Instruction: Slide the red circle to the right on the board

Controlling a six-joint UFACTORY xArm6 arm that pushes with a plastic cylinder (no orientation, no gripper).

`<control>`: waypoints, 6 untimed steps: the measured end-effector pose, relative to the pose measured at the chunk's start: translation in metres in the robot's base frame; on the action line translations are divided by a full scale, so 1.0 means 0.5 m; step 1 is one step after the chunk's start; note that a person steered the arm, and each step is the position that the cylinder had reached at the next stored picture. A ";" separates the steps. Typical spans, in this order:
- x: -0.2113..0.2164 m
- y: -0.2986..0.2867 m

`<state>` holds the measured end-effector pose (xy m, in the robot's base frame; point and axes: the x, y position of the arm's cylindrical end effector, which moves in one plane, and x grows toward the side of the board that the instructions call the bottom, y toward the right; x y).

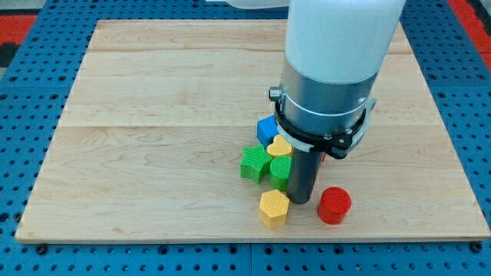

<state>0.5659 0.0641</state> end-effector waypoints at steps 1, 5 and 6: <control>-0.018 0.004; 0.059 0.062; 0.042 0.114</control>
